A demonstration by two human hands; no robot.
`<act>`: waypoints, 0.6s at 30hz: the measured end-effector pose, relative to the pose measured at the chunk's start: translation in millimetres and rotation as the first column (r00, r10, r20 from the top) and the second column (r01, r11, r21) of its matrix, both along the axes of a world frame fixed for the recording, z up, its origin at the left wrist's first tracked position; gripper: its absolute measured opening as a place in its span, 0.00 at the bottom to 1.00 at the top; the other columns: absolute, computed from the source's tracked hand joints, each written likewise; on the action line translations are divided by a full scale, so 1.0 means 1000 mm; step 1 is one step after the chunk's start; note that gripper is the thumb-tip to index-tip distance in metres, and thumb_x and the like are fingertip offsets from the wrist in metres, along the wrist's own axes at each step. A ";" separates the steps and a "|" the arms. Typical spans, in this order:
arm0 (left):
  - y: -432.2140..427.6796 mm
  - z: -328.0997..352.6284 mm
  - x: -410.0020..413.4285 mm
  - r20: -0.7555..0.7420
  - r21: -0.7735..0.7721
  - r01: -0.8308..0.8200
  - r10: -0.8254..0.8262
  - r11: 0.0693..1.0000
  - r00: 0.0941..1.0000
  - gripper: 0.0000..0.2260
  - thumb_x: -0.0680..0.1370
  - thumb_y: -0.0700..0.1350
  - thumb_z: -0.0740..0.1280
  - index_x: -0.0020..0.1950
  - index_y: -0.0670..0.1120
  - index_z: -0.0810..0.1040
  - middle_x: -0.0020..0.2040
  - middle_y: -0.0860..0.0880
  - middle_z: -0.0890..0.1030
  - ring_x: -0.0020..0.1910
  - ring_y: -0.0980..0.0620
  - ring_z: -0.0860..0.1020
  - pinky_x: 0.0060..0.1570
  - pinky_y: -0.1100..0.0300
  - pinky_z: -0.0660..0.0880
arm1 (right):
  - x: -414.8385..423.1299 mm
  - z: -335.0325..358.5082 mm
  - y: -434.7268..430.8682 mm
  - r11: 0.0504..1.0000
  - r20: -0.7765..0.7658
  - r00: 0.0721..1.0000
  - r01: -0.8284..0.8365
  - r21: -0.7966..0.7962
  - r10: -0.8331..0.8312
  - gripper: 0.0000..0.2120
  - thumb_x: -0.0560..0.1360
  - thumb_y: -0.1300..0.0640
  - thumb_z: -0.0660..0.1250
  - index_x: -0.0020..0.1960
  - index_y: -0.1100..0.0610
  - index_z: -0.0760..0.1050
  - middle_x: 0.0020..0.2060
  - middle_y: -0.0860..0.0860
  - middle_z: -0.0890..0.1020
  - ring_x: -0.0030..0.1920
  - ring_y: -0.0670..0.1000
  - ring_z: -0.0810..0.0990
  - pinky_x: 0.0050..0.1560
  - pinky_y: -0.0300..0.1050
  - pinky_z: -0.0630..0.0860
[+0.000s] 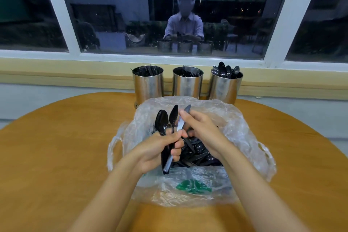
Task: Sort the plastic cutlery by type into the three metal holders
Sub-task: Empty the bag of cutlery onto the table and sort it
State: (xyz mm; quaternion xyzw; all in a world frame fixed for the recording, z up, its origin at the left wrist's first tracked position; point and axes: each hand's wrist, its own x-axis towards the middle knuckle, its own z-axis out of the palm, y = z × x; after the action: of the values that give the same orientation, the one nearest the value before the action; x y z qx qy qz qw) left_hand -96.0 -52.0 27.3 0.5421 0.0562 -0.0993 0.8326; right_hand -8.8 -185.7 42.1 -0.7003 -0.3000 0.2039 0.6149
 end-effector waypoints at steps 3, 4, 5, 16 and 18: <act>-0.006 0.008 -0.009 0.013 0.086 0.038 -0.039 0.996 0.999 0.07 0.79 0.44 0.64 0.46 0.43 0.77 0.29 0.51 0.67 0.24 0.57 0.62 0.26 0.66 0.62 | -0.009 0.010 0.000 0.994 0.001 0.994 -0.111 -0.018 0.111 0.20 0.74 0.43 0.66 0.49 0.63 0.75 0.34 0.53 0.76 0.31 0.44 0.72 0.39 0.37 0.70; -0.007 0.010 -0.011 0.020 0.133 0.051 -0.054 0.990 0.998 0.09 0.80 0.44 0.64 0.41 0.45 0.79 0.28 0.51 0.66 0.23 0.58 0.60 0.25 0.66 0.59 | -0.012 0.012 0.000 0.989 0.000 0.990 -0.143 -0.034 0.143 0.20 0.72 0.44 0.68 0.48 0.61 0.75 0.35 0.50 0.78 0.33 0.43 0.75 0.38 0.35 0.71; -0.008 0.012 -0.012 0.022 0.182 0.064 -0.069 0.981 0.997 0.14 0.81 0.42 0.64 0.36 0.48 0.81 0.26 0.52 0.66 0.22 0.59 0.59 0.25 0.66 0.55 | -0.014 0.013 0.000 0.983 -0.002 0.985 -0.175 -0.058 0.175 0.17 0.71 0.45 0.69 0.48 0.59 0.75 0.36 0.47 0.80 0.36 0.43 0.77 0.39 0.34 0.72; -0.021 0.012 0.013 -0.022 0.205 -0.012 0.017 0.979 1.000 0.08 0.76 0.31 0.67 0.43 0.42 0.73 0.29 0.49 0.73 0.25 0.56 0.69 0.25 0.64 0.68 | -0.013 0.011 0.004 0.996 -0.001 0.997 -0.080 0.039 0.080 0.12 0.80 0.56 0.64 0.53 0.65 0.79 0.46 0.57 0.84 0.44 0.52 0.82 0.41 0.51 0.78; -0.018 0.013 0.018 -0.029 0.183 -0.013 0.019 0.983 0.999 0.09 0.74 0.33 0.71 0.52 0.40 0.76 0.39 0.46 0.81 0.37 0.51 0.80 0.39 0.60 0.81 | -0.007 0.014 0.001 0.976 -0.102 0.994 -0.015 0.216 0.038 0.10 0.81 0.58 0.62 0.46 0.64 0.75 0.38 0.54 0.82 0.37 0.52 0.80 0.41 0.48 0.80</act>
State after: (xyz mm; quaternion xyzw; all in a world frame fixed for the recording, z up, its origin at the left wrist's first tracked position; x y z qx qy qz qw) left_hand -78.0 -70.3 40.3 0.6140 0.0821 -0.0951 0.7793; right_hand -15.8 -184.2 55.8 -0.6139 -0.2968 0.2149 0.6992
